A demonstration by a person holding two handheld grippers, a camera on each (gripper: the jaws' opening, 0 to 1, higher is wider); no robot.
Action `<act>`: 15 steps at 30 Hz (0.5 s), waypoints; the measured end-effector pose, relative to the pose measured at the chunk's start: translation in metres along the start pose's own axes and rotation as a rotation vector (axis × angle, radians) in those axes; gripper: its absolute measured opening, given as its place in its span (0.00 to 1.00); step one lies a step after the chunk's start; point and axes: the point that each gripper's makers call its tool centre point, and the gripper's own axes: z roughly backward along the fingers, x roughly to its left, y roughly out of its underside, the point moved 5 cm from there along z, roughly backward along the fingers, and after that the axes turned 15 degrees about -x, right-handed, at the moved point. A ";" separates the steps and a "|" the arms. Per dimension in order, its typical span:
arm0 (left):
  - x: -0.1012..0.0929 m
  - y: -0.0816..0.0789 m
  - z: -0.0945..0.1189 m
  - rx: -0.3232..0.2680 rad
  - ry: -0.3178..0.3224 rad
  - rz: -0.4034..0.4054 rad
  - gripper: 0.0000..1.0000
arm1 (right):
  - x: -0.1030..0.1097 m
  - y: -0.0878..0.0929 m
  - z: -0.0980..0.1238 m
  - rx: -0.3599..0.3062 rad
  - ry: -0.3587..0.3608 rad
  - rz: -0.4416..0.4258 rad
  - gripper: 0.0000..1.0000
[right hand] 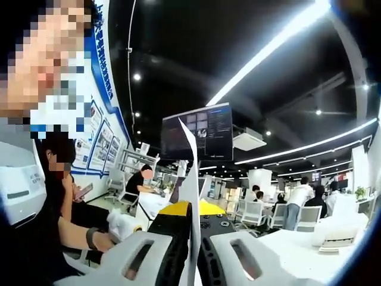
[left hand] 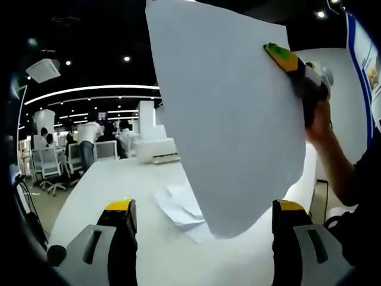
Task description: Organize the stack of printing papers by aligning and flattening the scattered papers on the table
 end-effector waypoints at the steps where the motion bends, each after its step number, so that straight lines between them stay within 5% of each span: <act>1: 0.000 0.000 0.000 0.000 0.000 0.001 0.96 | 0.000 0.000 0.000 -0.001 0.000 -0.001 0.00; 15: 0.000 0.001 0.000 -0.010 -0.001 0.013 0.96 | 0.005 -0.004 0.001 -0.012 -0.017 -0.048 0.00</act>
